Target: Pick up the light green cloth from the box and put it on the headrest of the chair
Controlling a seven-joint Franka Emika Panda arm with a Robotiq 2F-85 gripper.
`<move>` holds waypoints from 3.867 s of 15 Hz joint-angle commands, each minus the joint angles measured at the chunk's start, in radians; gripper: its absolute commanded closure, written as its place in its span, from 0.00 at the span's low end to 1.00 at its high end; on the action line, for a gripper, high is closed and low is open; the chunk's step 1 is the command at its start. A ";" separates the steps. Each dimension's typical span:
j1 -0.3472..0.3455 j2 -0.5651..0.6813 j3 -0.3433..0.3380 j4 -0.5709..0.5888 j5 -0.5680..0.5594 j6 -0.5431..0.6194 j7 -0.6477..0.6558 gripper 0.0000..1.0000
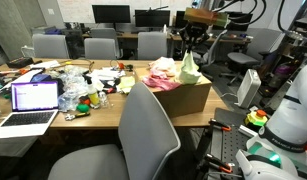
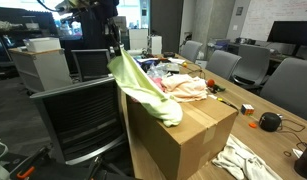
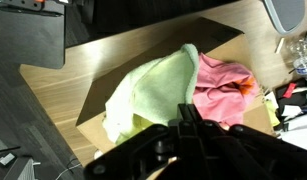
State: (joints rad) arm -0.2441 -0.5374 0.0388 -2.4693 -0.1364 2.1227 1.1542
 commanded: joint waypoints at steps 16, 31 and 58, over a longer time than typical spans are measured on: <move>-0.003 -0.606 0.041 -0.052 0.004 -0.313 -0.037 0.98; -0.004 -0.582 0.106 0.316 -0.007 -0.687 -0.209 0.98; 0.006 0.174 0.595 1.339 -0.327 -1.308 -0.212 0.98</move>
State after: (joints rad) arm -0.2508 -0.5182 0.5460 -1.2905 -0.3739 0.9030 0.9437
